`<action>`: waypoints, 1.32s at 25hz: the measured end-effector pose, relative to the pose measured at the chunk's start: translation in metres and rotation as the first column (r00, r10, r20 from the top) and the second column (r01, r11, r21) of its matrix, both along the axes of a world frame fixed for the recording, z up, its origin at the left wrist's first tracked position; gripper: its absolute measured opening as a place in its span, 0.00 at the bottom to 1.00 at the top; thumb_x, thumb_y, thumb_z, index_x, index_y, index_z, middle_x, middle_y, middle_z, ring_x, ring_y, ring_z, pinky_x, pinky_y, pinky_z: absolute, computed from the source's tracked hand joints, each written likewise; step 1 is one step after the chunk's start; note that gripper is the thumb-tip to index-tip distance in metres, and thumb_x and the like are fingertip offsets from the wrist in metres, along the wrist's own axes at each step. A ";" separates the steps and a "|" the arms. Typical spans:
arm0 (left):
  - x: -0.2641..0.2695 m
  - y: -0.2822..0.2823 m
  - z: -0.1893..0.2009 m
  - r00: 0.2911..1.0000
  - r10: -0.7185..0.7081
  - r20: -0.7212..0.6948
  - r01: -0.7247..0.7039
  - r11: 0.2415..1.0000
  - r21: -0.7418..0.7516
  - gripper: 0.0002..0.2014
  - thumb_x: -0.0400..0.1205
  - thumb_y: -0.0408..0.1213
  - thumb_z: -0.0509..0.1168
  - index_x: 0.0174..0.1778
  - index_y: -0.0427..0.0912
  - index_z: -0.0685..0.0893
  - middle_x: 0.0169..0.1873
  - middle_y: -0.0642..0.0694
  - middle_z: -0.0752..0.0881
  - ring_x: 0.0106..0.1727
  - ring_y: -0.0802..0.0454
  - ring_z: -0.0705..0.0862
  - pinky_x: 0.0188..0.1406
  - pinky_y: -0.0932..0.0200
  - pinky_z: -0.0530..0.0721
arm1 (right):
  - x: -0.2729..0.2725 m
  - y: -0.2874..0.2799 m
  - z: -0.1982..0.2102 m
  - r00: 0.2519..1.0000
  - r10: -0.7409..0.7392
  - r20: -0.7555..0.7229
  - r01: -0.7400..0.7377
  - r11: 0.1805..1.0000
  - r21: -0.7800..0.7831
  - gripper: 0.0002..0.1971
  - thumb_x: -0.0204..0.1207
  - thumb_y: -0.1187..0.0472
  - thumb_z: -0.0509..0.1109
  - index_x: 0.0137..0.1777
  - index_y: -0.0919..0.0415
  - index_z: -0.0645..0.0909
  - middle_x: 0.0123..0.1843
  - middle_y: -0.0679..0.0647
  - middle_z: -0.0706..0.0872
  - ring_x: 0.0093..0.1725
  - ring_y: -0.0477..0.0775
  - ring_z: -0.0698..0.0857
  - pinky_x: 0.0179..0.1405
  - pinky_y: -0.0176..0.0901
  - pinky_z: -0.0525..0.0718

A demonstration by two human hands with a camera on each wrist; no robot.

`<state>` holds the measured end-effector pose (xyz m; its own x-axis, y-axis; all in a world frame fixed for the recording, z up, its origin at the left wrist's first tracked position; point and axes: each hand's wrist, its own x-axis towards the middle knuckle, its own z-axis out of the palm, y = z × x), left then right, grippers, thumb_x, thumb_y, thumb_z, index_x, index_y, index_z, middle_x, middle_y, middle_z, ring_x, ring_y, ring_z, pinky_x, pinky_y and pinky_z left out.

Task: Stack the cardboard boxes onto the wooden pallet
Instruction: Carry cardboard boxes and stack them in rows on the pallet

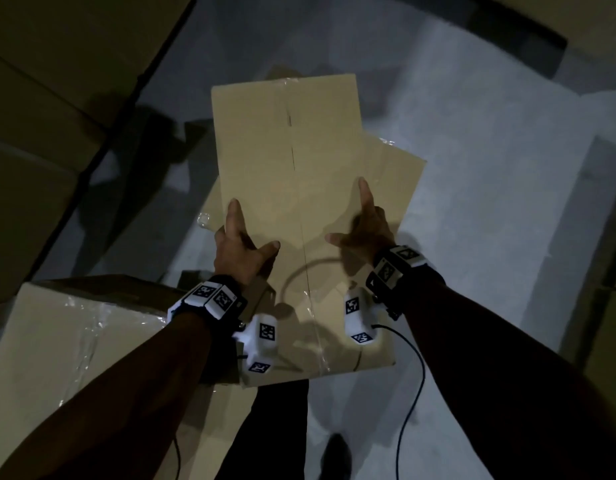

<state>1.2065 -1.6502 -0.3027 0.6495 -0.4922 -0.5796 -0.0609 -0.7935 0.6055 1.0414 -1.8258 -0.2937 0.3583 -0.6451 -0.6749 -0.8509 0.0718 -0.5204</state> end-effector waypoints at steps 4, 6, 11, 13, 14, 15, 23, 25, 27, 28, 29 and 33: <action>-0.021 0.000 0.043 0.999 0.007 -0.042 -0.012 0.994 -0.106 0.55 0.72 0.44 0.80 0.87 0.61 0.48 0.85 0.45 0.59 0.84 0.44 0.60 0.80 0.52 0.60 | -0.031 0.012 0.053 0.996 -0.084 0.022 0.086 0.993 -0.085 0.64 0.66 0.55 0.86 0.88 0.43 0.39 0.82 0.66 0.66 0.79 0.70 0.70 0.76 0.60 0.72; -0.035 -0.002 0.077 0.999 -0.041 -0.028 0.037 0.989 -0.144 0.54 0.72 0.44 0.79 0.87 0.62 0.48 0.85 0.46 0.59 0.84 0.45 0.61 0.79 0.53 0.60 | -0.054 0.022 0.090 0.990 -0.131 0.046 0.136 0.981 -0.138 0.63 0.66 0.54 0.86 0.89 0.43 0.41 0.82 0.66 0.67 0.78 0.70 0.72 0.76 0.60 0.74; -0.093 0.004 0.172 0.975 -0.212 0.067 0.221 0.952 -0.211 0.54 0.74 0.41 0.80 0.87 0.61 0.49 0.84 0.42 0.59 0.83 0.41 0.62 0.78 0.48 0.63 | -0.139 0.072 0.184 0.963 -0.237 0.131 0.263 0.936 -0.235 0.59 0.69 0.51 0.84 0.88 0.41 0.42 0.83 0.62 0.63 0.80 0.66 0.69 0.76 0.58 0.71; -0.127 0.015 0.201 0.957 -0.275 0.093 0.289 0.930 -0.227 0.54 0.73 0.41 0.80 0.87 0.61 0.49 0.83 0.41 0.59 0.82 0.40 0.62 0.79 0.45 0.64 | -0.181 0.101 0.212 0.940 -0.308 0.145 0.337 0.906 -0.257 0.59 0.68 0.49 0.83 0.87 0.37 0.42 0.82 0.61 0.64 0.78 0.67 0.71 0.77 0.59 0.72; -0.148 0.025 0.214 0.942 -0.317 0.113 0.336 0.911 -0.239 0.54 0.73 0.41 0.80 0.87 0.61 0.48 0.83 0.41 0.60 0.82 0.40 0.63 0.78 0.46 0.65 | -0.205 0.120 0.224 0.925 -0.347 0.156 0.378 0.886 -0.269 0.59 0.68 0.48 0.83 0.87 0.35 0.41 0.82 0.59 0.64 0.77 0.66 0.72 0.76 0.58 0.72; -0.166 0.034 0.226 0.930 -0.344 0.128 0.366 0.895 -0.255 0.54 0.73 0.42 0.80 0.87 0.61 0.48 0.83 0.41 0.61 0.81 0.40 0.63 0.78 0.46 0.65 | -0.224 0.136 0.235 0.909 -0.378 0.178 0.415 0.867 -0.275 0.59 0.68 0.48 0.83 0.86 0.34 0.41 0.82 0.58 0.64 0.77 0.65 0.72 0.76 0.57 0.73; -0.330 0.108 0.332 0.817 -0.541 0.200 0.574 0.724 -0.384 0.55 0.71 0.46 0.81 0.86 0.62 0.50 0.82 0.40 0.62 0.81 0.40 0.64 0.79 0.44 0.66 | -0.400 0.275 0.345 0.769 -0.562 0.305 0.640 0.666 -0.384 0.58 0.68 0.51 0.84 0.87 0.36 0.45 0.84 0.58 0.63 0.78 0.64 0.71 0.74 0.55 0.73; -0.367 0.115 0.351 0.782 -0.586 0.210 0.613 0.667 -0.422 0.56 0.68 0.48 0.81 0.86 0.62 0.51 0.83 0.43 0.62 0.82 0.42 0.64 0.79 0.46 0.65 | -0.438 0.300 0.365 0.723 -0.607 0.331 0.690 0.602 -0.402 0.58 0.68 0.51 0.84 0.87 0.35 0.45 0.84 0.57 0.63 0.78 0.63 0.71 0.74 0.58 0.74; -0.401 0.118 0.368 0.758 -0.617 0.213 0.637 0.627 -0.449 0.55 0.70 0.46 0.80 0.86 0.63 0.51 0.83 0.45 0.61 0.81 0.42 0.65 0.77 0.48 0.65 | -0.470 0.320 0.381 0.675 -0.649 0.352 0.734 0.539 -0.412 0.57 0.68 0.50 0.84 0.86 0.32 0.44 0.84 0.56 0.63 0.80 0.63 0.69 0.76 0.60 0.73; -0.419 0.119 0.377 0.739 -0.636 0.221 0.654 0.601 -0.458 0.54 0.71 0.45 0.80 0.86 0.64 0.51 0.83 0.45 0.62 0.81 0.42 0.66 0.77 0.48 0.66 | -0.485 0.328 0.387 0.642 -0.671 0.369 0.760 0.499 -0.416 0.58 0.67 0.50 0.84 0.85 0.31 0.44 0.83 0.55 0.64 0.79 0.64 0.69 0.76 0.63 0.73; -0.436 0.118 0.382 0.720 -0.655 0.230 0.673 0.578 -0.462 0.54 0.71 0.44 0.80 0.85 0.65 0.50 0.82 0.45 0.62 0.80 0.41 0.67 0.77 0.46 0.67 | -0.500 0.334 0.392 0.611 -0.693 0.383 0.783 0.458 -0.421 0.58 0.67 0.51 0.84 0.85 0.30 0.44 0.82 0.56 0.65 0.79 0.65 0.70 0.76 0.66 0.74; -0.494 0.102 0.397 0.643 -0.718 0.266 0.742 0.497 -0.450 0.53 0.72 0.45 0.79 0.85 0.67 0.50 0.80 0.43 0.64 0.77 0.37 0.70 0.75 0.40 0.72 | -0.550 0.341 0.403 0.529 -0.749 0.398 0.832 0.366 -0.417 0.57 0.69 0.53 0.84 0.86 0.33 0.45 0.81 0.56 0.66 0.77 0.64 0.71 0.74 0.61 0.74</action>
<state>0.7128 -1.5481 0.0945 -0.0585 -0.9933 -0.1001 -0.5118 -0.0563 0.8572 0.4914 -1.4851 0.1097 -0.4596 -0.8770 -0.1399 -0.4773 0.3768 -0.7939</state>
